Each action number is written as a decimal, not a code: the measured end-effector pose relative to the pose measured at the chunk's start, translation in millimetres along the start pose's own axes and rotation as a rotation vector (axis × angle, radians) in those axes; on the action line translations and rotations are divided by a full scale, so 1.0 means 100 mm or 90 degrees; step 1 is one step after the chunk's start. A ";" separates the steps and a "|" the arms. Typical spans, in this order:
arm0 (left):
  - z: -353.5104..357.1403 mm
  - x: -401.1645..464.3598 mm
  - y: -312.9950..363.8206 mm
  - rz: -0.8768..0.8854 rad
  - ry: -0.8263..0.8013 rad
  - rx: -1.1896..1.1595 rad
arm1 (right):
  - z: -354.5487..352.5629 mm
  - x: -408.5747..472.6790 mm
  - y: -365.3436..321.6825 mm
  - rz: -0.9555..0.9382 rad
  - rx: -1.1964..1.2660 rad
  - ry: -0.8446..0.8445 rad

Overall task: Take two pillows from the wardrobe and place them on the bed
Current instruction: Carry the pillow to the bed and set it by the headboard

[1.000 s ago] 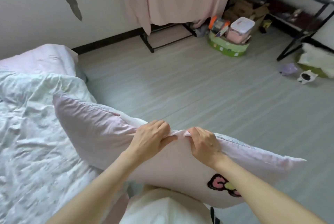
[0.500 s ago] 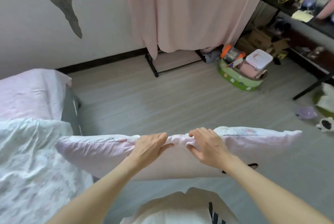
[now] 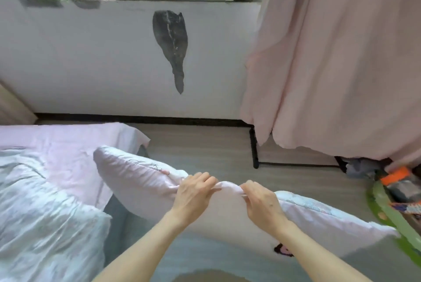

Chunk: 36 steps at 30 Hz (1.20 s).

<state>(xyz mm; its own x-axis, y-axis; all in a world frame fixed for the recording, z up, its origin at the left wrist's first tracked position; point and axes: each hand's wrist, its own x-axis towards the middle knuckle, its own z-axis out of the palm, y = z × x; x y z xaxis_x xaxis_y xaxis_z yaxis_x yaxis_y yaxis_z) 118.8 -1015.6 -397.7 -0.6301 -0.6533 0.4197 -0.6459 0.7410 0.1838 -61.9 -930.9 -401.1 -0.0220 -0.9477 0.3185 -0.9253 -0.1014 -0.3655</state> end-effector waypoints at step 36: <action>-0.69 3.26 -7.80 -0.656 0.400 0.319 | 3.90 9.55 -2.19 -0.588 0.036 -0.118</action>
<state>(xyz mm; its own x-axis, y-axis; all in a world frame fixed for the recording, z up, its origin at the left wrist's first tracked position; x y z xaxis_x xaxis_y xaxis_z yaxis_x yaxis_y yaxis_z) 446.9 -1796.2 -342.8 0.4674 -0.5978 0.6513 -0.8830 -0.2800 0.3766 267.2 -1932.1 -358.0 0.7759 -0.5173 0.3611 -0.5267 -0.8462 -0.0805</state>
